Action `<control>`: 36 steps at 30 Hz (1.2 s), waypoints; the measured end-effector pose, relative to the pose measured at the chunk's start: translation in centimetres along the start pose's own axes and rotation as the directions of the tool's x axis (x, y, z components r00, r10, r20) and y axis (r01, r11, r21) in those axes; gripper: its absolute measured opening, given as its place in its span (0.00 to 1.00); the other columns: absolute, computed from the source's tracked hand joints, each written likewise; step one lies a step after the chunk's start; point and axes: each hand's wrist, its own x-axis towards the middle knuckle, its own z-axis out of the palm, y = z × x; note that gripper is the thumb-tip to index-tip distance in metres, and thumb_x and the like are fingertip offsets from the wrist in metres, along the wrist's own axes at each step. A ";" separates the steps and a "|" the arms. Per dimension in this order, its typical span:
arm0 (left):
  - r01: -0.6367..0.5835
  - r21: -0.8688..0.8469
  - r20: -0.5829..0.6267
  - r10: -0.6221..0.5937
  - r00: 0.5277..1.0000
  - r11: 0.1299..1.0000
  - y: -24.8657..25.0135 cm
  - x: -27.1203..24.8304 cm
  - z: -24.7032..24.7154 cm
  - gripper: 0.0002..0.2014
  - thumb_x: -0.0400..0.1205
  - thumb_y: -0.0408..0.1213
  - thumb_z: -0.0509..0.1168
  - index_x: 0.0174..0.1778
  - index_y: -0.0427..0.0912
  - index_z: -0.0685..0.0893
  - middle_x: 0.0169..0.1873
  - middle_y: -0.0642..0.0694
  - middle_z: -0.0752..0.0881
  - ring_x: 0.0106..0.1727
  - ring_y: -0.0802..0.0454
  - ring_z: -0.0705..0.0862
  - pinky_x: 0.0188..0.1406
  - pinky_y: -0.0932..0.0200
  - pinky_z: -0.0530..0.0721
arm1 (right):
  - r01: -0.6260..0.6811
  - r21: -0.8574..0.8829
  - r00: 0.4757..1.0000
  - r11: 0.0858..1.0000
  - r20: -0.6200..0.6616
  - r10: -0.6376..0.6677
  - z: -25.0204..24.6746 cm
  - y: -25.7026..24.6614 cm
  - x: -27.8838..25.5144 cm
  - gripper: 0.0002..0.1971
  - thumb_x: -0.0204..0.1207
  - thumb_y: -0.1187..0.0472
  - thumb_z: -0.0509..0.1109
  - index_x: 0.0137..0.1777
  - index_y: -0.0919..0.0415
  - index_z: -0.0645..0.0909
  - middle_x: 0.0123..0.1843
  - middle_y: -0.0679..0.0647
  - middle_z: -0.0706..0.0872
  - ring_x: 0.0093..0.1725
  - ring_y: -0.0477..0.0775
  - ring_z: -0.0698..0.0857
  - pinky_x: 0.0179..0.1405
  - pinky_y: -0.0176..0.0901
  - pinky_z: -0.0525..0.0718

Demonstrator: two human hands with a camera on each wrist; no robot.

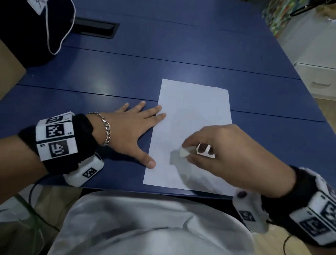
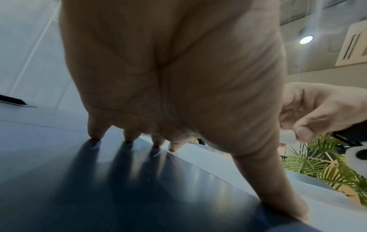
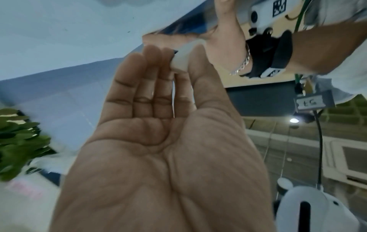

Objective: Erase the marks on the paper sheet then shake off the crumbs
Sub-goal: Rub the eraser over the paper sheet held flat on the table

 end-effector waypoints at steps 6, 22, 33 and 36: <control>0.013 -0.027 0.022 -0.012 1.000 1.000 0.0 0.6 -0.6 0.78 0.56 0.89 0.68 0.89 0.60 0.27 0.88 0.65 0.26 0.90 0.42 0.28 0.86 0.21 0.40 | 0.152 -0.163 0.988 0.975 0.009 -0.152 0.4 2.3 7.8 0.12 0.80 0.55 0.76 0.62 0.48 0.91 0.48 0.42 0.86 0.43 0.44 0.84 0.52 0.43 0.84; 0.041 -0.018 0.074 -0.039 0.996 0.999 0.2 0.8 -0.8 0.81 0.53 0.89 0.69 0.87 0.60 0.23 0.86 0.66 0.23 0.89 0.42 0.25 0.82 0.13 0.40 | 0.236 -0.136 0.970 0.962 0.087 -0.226 0.2 2.4 11.9 0.13 0.70 0.49 0.76 0.54 0.46 0.94 0.43 0.44 0.89 0.37 0.38 0.85 0.45 0.43 0.87; 0.038 -0.033 0.083 -0.035 0.996 0.999 0.1 0.9 -0.9 0.79 0.50 0.89 0.69 0.86 0.68 0.24 0.85 0.67 0.21 0.89 0.39 0.24 0.80 0.11 0.38 | 0.249 -0.148 0.959 0.957 0.173 -0.223 -0.4 1.6 11.9 0.11 0.72 0.55 0.80 0.54 0.46 0.94 0.37 0.37 0.80 0.36 0.34 0.81 0.39 0.30 0.75; 0.040 -0.035 0.074 -0.038 0.997 0.999 0.1 1.0 -0.7 0.80 0.48 0.90 0.68 0.86 0.68 0.25 0.85 0.68 0.21 0.89 0.39 0.25 0.80 0.11 0.40 | 0.262 -0.186 0.955 0.947 0.189 -0.227 -0.1 1.2 11.1 0.14 0.71 0.58 0.79 0.56 0.49 0.94 0.38 0.39 0.79 0.36 0.35 0.79 0.40 0.35 0.79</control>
